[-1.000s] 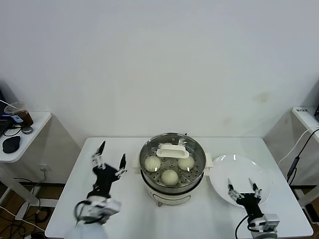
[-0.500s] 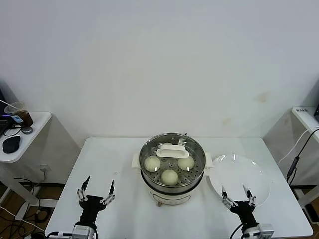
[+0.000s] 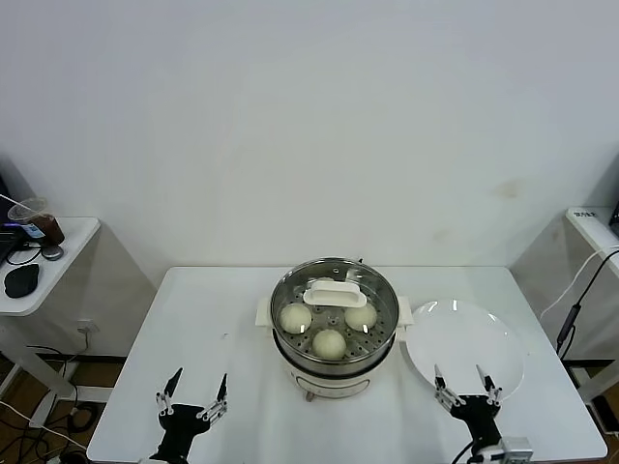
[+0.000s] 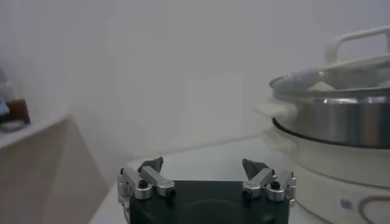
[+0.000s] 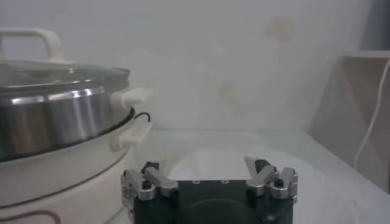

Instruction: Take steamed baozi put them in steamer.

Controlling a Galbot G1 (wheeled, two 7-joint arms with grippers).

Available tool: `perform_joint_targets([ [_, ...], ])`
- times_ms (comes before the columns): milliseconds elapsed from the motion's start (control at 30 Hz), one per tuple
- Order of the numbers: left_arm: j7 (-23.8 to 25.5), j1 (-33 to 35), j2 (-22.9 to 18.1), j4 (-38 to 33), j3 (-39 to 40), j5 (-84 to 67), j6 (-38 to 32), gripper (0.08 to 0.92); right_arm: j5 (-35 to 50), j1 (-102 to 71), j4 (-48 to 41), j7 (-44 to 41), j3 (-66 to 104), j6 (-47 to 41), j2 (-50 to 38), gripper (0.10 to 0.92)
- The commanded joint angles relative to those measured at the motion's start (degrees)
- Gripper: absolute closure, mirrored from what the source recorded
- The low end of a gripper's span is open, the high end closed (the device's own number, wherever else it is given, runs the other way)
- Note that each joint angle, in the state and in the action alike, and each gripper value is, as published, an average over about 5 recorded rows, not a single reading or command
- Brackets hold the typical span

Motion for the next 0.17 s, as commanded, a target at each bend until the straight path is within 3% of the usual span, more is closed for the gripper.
perform_joint_targets([
  [33, 0.5, 2.6, 0.7, -1.8, 0.9, -2.7, 1.0, 0.177, -3.3, -2.2, 1.4, 0.4, 0.7, -1.9, 1.4, 0.203],
  [167, 0.6, 2.6, 0.8, -2.6, 1.2, -2.6, 1.6, 0.177, -3.7, -3.1, 2.0, 0.7, 0.6, -2.3, 1.5, 0.203],
])
